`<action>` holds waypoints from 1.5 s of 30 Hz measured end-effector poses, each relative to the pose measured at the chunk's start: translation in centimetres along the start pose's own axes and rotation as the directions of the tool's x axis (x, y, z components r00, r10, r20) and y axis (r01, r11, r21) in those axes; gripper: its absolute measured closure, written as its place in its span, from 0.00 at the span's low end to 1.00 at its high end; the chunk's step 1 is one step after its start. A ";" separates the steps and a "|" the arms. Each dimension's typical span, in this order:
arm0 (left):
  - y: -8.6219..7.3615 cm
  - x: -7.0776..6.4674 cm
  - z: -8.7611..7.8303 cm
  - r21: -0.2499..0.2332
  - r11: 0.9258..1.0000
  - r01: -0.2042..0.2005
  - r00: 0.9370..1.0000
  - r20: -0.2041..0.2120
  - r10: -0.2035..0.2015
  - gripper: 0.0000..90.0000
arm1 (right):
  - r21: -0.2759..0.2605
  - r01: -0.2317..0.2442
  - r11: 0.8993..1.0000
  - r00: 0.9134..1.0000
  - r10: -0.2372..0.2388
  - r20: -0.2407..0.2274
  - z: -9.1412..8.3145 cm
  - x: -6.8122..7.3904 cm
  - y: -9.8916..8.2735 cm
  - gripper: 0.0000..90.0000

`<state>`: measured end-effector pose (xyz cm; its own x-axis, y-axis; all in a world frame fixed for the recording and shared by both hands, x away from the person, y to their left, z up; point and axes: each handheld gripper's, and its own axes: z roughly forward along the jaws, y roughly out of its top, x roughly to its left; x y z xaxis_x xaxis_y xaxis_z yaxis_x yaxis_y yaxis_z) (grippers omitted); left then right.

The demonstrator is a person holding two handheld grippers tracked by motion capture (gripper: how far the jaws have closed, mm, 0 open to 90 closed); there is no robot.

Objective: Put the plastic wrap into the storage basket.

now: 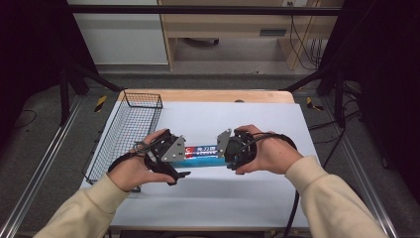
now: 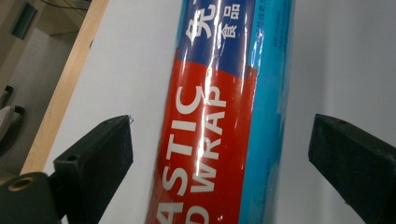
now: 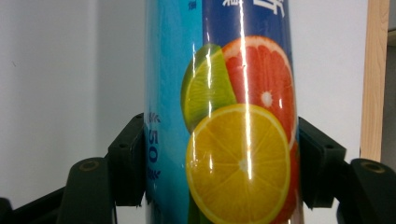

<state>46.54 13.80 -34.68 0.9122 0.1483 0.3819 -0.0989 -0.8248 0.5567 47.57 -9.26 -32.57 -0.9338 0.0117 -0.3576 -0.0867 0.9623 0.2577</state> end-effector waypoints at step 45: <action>0.8 -0.9 0.8 0.096 0.993 -0.061 0.998 0.026 0.059 0.35 | -0.031 0.029 0.999 0.999 -0.030 -0.034 -0.1 0.4 1.0 0.35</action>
<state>45.97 12.56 -35.14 0.9150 0.0851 0.3944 -0.1158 -0.8810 0.4587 47.02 -8.29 -32.32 -0.9420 -0.0264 -0.3345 -0.1243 0.9534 0.2748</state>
